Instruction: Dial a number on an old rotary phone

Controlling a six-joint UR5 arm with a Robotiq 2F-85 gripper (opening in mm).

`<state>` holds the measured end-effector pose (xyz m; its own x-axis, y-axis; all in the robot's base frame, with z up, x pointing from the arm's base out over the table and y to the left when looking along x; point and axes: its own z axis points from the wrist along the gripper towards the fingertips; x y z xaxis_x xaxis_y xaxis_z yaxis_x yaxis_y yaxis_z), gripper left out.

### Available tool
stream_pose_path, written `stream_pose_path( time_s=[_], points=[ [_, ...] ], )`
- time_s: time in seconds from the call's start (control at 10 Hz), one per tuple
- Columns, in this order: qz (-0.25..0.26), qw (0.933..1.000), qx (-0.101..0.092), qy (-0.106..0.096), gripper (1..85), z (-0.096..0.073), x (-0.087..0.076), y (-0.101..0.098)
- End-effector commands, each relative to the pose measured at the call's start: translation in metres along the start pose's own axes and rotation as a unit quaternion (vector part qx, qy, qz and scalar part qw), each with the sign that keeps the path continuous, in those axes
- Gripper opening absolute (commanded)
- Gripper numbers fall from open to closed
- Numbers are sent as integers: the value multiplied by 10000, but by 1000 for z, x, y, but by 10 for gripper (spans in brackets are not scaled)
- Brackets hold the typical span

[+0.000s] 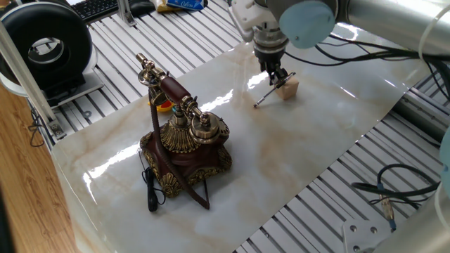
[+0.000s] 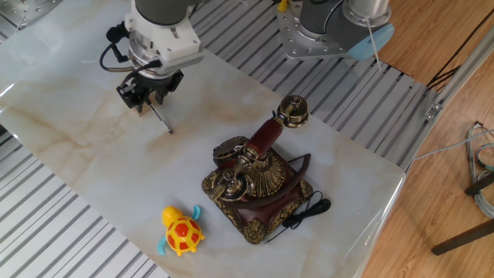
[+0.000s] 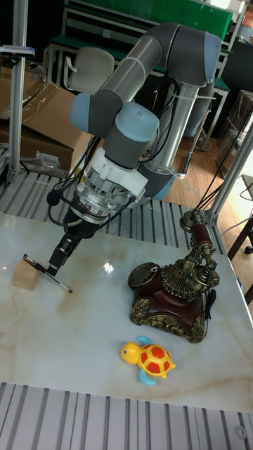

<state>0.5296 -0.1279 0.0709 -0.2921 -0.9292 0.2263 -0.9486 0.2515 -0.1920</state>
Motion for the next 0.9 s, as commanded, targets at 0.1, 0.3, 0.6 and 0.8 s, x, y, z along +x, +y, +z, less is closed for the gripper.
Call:
stream_pose_path(
  time_s=[0.1, 0.3, 0.6, 0.8],
  points=[
    [-2, 9999, 38, -143, 470, 9, -5, 9],
    [4, 9998, 7, -189, 470, 10, -8, 11],
    [-226, 9997, 104, -87, 470, 20, 2, 12],
    [-308, 9993, 181, -67, 477, 29, 8, 12]
  ],
)
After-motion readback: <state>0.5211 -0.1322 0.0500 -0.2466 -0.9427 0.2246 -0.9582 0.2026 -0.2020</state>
